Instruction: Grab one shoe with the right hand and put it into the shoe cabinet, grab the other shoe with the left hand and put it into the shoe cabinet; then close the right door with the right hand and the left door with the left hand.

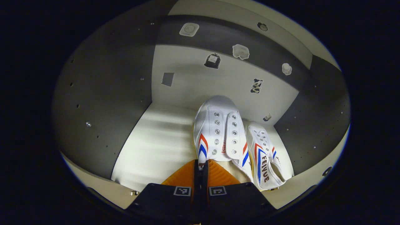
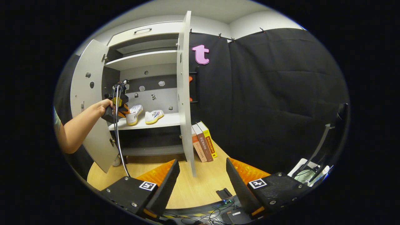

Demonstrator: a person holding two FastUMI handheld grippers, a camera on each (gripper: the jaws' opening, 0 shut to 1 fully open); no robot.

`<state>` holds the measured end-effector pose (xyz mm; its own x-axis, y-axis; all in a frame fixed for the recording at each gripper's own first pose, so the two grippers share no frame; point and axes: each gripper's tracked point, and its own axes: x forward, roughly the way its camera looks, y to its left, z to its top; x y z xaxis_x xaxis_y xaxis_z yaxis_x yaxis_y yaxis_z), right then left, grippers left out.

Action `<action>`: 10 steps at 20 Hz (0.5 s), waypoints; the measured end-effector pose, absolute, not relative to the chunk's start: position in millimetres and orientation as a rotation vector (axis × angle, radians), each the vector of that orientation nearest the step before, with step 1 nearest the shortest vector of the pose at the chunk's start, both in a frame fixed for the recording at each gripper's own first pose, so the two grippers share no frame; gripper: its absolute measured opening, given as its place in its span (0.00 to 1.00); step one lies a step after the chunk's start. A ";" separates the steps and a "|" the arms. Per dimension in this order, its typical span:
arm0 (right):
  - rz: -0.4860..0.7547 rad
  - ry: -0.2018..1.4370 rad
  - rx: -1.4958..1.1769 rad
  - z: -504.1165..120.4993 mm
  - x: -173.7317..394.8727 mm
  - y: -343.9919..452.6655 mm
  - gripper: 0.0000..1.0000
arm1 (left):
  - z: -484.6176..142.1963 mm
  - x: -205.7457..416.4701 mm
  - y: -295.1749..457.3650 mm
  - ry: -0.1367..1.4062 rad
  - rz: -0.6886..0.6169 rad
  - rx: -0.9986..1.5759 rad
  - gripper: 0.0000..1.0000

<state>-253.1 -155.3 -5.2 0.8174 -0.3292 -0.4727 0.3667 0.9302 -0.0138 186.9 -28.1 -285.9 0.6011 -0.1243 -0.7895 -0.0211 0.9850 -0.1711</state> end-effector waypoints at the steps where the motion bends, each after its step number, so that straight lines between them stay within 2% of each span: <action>1: -0.361 0.485 0.078 -4.6 -249.7 -160.9 0.91 | -290.9 187.2 -27.5 0.936 -0.050 -0.167 0.07; 5: -0.327 0.470 0.085 -3.7 -236.8 -178.9 0.92 | -298.9 188.6 -22.4 0.966 -0.049 -0.146 0.07; 7: -0.309 0.463 0.080 -3.3 -224.7 -187.3 0.92 | -294.4 191.3 -26.5 0.941 -0.076 -0.172 0.15; 8: -0.298 0.455 0.078 -1.4 -217.2 -191.5 0.92 | -291.3 192.3 -23.9 0.930 -0.072 -0.161 0.29; 9: -0.290 0.446 0.077 0.5 -209.3 -195.0 0.92 | -288.5 184.7 -21.4 0.935 -0.073 -0.140 0.35; 10: -0.278 0.436 0.078 3.7 -201.4 -196.2 0.92 | -282.4 180.2 -21.6 0.920 -0.083 -0.125 0.49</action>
<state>-201.4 -196.2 3.7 0.8695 -0.2487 -0.4267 0.2821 0.9593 0.0158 180.2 -21.6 -282.4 0.6031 -0.1250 -0.7878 0.0185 0.9896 -0.1429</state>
